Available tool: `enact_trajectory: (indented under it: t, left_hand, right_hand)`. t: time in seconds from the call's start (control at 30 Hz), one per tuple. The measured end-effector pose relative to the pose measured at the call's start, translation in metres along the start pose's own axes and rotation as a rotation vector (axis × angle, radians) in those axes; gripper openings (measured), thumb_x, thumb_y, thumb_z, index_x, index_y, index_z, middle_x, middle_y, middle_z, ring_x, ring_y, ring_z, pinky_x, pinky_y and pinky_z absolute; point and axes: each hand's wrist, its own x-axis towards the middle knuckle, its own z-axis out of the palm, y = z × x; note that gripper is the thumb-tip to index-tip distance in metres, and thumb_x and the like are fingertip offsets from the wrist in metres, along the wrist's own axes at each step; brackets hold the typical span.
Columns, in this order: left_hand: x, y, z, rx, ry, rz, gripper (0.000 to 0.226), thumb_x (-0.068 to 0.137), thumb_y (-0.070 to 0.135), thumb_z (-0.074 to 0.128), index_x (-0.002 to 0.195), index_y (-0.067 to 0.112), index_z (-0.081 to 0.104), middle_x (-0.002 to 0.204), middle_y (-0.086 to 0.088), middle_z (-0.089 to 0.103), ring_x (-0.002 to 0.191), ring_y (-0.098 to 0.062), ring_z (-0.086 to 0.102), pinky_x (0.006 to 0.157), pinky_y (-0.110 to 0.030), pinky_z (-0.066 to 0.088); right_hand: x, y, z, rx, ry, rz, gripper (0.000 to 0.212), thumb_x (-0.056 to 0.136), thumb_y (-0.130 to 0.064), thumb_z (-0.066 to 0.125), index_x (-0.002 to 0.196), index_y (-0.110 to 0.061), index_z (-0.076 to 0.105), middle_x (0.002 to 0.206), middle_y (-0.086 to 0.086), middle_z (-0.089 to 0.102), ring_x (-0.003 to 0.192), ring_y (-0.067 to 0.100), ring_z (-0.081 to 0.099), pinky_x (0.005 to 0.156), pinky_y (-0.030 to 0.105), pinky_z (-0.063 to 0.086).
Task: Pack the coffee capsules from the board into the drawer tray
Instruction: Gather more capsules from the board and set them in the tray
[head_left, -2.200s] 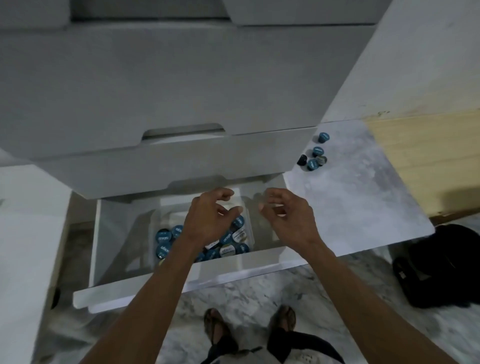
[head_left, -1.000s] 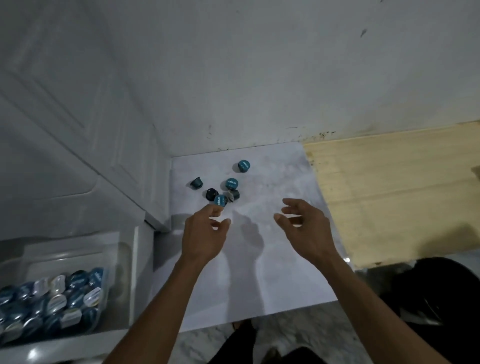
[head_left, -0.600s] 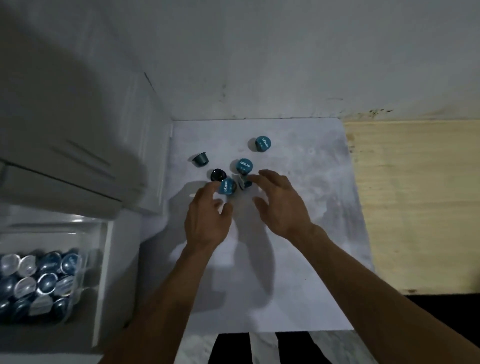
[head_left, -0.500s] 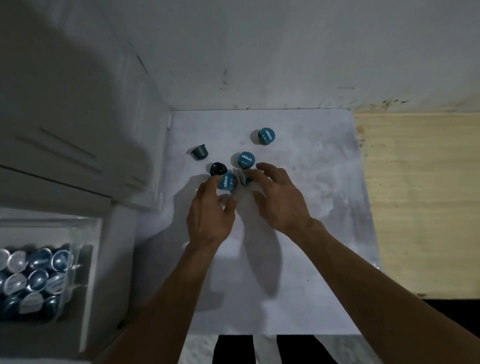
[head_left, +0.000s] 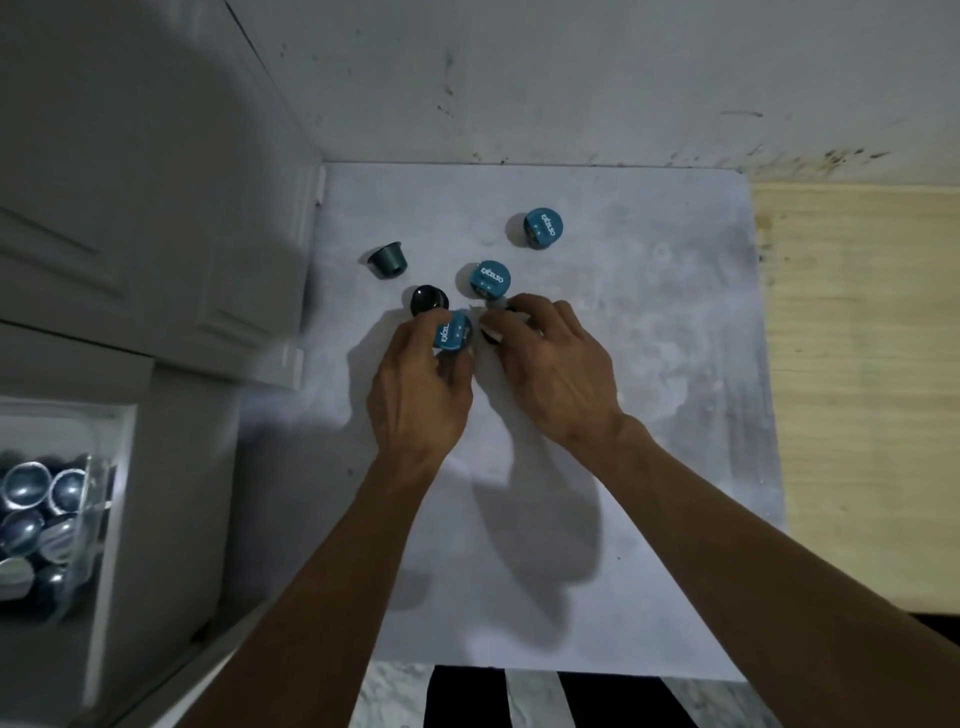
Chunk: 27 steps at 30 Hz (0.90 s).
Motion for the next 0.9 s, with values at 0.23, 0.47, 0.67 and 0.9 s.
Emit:
enact_trajectory:
  t: [0.23, 0.47, 0.67, 0.9]
  left_hand:
    - [-0.004, -0.006, 0.006, -0.055, 0.064, 0.015, 0.037, 0.089, 0.033, 0.068, 0.123, 0.019, 0.059, 0.109, -0.002, 0.066, 0.087, -0.019, 0.065, 0.075, -0.044, 0.059]
    - [-0.006, -0.013, 0.010, -0.102, 0.108, 0.059, 0.035, 0.089, 0.033, 0.069, 0.119, 0.014, 0.062, 0.107, -0.005, 0.067, 0.084, -0.015, 0.063, 0.073, -0.042, 0.060]
    - [-0.016, -0.011, -0.013, -0.252, 0.076, 0.104, 0.029, 0.088, 0.027, 0.073, 0.114, 0.017, 0.064, 0.104, -0.001, 0.069, 0.081, -0.009, 0.064, 0.071, -0.036, 0.059]
    - [-0.031, 0.006, -0.070, -0.319, 0.070, 0.183, 0.029, 0.085, 0.019, 0.075, 0.111, 0.015, 0.067, 0.103, 0.004, 0.069, 0.072, -0.002, 0.061, 0.064, -0.013, 0.050]
  right_hand:
    - [-0.018, 0.014, 0.010, 0.268, 0.207, 0.139, 0.022, 0.092, -0.023, 0.066, 0.112, -0.014, 0.067, 0.108, -0.001, 0.070, 0.099, 0.019, 0.054, 0.080, 0.031, 0.049]
    - [-0.025, 0.015, 0.021, 0.275, 0.275, 0.165, 0.027, 0.086, -0.026, 0.074, 0.107, -0.011, 0.068, 0.099, 0.003, 0.071, 0.091, 0.017, 0.054, 0.080, 0.021, 0.042]
    - [-0.033, -0.007, -0.008, 0.349, 0.253, 0.315, 0.023, 0.086, -0.020, 0.074, 0.107, -0.011, 0.071, 0.103, 0.002, 0.072, 0.095, 0.020, 0.060, 0.083, 0.009, 0.041]
    - [-0.053, -0.052, -0.046, 0.456, 0.401, 0.424, 0.027, 0.085, -0.028, 0.076, 0.111, -0.022, 0.070, 0.099, -0.011, 0.069, 0.088, 0.011, 0.063, 0.064, 0.017, 0.048]
